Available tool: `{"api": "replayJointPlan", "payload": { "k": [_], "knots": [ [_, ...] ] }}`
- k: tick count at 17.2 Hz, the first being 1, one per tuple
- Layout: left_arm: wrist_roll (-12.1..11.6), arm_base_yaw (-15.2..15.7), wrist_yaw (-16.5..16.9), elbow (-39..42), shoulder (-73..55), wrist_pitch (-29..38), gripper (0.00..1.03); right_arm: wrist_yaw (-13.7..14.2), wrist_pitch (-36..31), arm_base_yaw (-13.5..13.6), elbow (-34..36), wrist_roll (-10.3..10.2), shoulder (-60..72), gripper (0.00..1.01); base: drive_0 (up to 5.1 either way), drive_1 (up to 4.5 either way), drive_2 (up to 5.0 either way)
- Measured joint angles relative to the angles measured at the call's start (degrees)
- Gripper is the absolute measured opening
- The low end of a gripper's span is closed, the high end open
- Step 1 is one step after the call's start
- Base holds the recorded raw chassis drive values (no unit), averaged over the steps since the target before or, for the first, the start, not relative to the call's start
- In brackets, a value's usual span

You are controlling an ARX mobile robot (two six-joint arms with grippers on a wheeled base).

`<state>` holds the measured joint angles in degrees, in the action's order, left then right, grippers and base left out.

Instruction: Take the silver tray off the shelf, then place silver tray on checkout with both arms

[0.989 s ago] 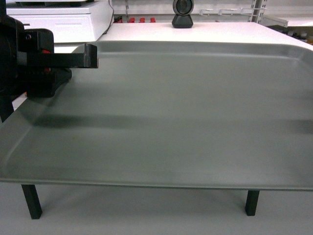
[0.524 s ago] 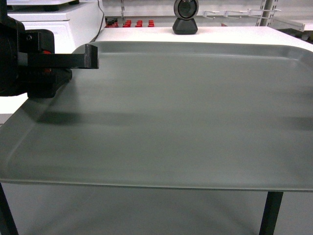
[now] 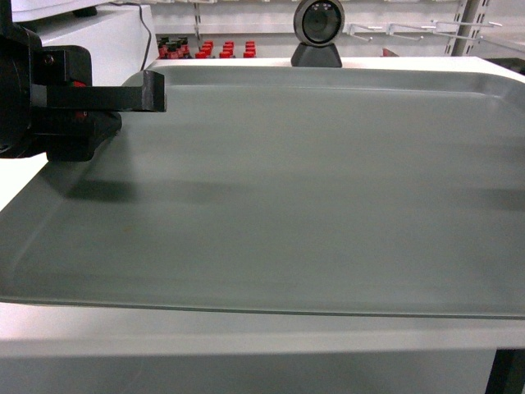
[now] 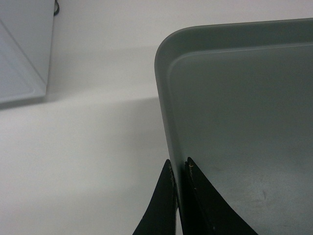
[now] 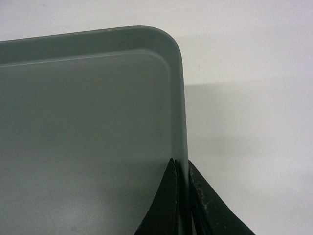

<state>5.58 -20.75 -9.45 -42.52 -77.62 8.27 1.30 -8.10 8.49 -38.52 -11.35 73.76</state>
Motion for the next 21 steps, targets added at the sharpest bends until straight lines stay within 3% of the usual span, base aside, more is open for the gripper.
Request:
{"api": "replayJointPlan", "payload": {
  "k": [21],
  "knots": [
    [0.0,0.0,0.0,-0.1,-0.6,-0.2,0.03,-0.2,0.2,-0.3,-0.2,0.0,0.3,0.03,0.0,4.15,-4.1]
  ]
}}
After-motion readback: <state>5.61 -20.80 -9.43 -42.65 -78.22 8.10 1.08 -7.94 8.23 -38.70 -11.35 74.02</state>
